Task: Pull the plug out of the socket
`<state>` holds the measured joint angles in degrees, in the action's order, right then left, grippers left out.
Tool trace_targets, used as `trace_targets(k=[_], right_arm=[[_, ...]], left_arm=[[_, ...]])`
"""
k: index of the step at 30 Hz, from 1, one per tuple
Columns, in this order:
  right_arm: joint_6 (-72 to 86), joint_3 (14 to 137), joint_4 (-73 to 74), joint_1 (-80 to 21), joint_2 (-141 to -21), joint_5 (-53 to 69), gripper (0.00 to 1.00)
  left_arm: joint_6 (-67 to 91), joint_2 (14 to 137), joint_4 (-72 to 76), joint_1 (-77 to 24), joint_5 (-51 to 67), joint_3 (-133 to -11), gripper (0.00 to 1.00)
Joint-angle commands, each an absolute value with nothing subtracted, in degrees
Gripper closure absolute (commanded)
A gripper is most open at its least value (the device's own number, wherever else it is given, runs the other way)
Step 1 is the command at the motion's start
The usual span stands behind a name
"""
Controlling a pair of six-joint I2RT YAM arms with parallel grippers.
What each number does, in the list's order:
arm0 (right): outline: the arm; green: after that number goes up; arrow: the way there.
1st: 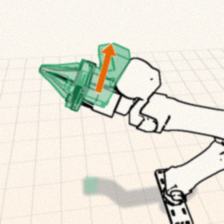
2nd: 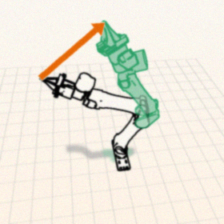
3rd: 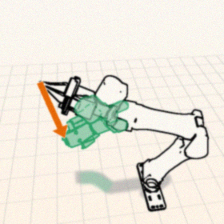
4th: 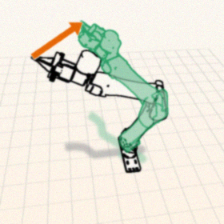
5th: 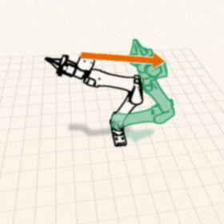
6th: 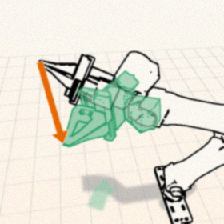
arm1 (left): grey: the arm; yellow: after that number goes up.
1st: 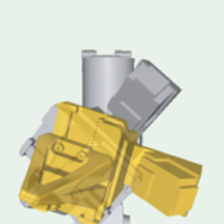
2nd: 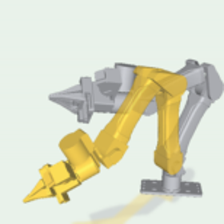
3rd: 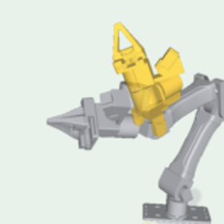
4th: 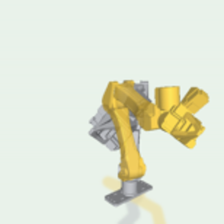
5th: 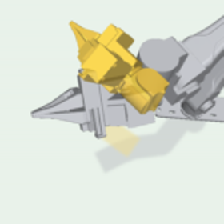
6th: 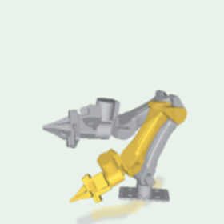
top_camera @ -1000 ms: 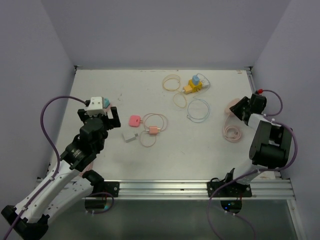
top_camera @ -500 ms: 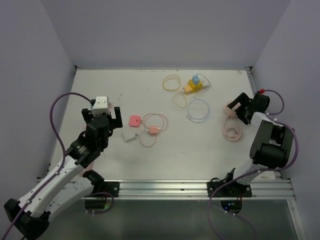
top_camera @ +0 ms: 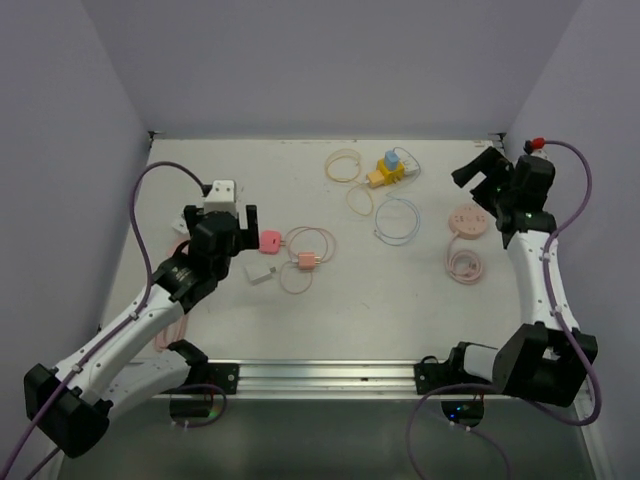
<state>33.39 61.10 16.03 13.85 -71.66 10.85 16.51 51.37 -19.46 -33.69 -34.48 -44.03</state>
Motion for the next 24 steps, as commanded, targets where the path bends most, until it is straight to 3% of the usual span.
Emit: trace_targets(k=[1,6,16,24], right_arm=[[32.3,63.7,21.1,7.5,-69.7,10.6,0.01],[29.3,62.5,21.5,-4.0,-68.7,12.5,0.02],[30.0,54.9,18.2,-14.5,-64.6,16.8,0.02],[28.6,52.6,17.8,-20.5,-64.0,17.1,0.02]], left_arm=[[20.2,54.7,-20.7,-30.3,-31.2,-49.5,0.01],[24.7,58.3,-23.6,-20.2,-25.3,-52.4,0.01],[32.9,61.0,-20.7,13.0,-7.9,-45.4,0.04],[41.7,68.0,-13.8,22.1,-6.0,-41.8,0.15]])
